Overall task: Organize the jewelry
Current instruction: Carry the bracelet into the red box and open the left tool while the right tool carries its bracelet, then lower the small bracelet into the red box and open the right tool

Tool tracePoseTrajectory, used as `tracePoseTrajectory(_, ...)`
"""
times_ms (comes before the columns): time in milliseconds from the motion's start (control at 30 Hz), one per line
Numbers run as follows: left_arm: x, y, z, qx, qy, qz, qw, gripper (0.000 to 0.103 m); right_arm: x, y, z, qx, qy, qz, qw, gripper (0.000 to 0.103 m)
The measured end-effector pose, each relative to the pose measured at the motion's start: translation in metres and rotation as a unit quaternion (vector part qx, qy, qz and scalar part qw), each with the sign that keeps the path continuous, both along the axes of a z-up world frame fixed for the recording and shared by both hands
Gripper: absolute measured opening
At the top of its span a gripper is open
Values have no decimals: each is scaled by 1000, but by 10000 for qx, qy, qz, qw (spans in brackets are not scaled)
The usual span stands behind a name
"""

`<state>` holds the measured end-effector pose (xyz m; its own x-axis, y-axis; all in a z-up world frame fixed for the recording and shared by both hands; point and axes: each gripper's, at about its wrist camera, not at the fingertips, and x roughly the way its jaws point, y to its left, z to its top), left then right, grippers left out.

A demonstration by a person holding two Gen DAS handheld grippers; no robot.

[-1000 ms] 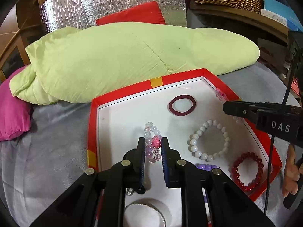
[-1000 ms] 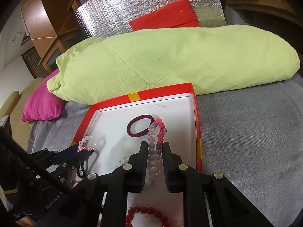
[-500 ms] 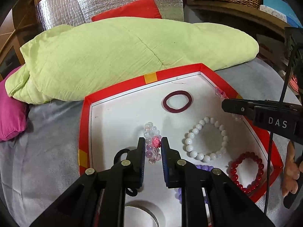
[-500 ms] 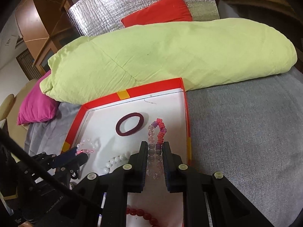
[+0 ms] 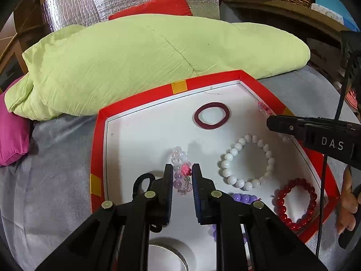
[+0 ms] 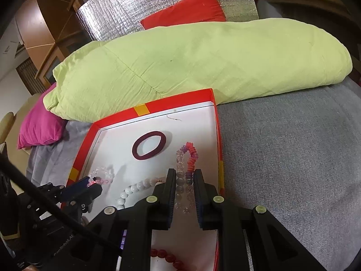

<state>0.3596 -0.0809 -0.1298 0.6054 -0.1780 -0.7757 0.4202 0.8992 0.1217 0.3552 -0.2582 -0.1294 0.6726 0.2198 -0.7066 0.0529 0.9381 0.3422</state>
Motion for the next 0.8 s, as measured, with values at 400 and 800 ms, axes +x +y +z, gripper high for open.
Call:
tracePoseTrajectory(400, 1, 1, 0, 89, 31, 79, 9999, 17, 1, 1, 0, 13, 29, 16, 10000, 17)
tracePoseTrajectory(800, -1, 3, 11, 86, -29, 171, 9998, 44, -3, -1, 3, 146, -30, 27, 9999, 18)
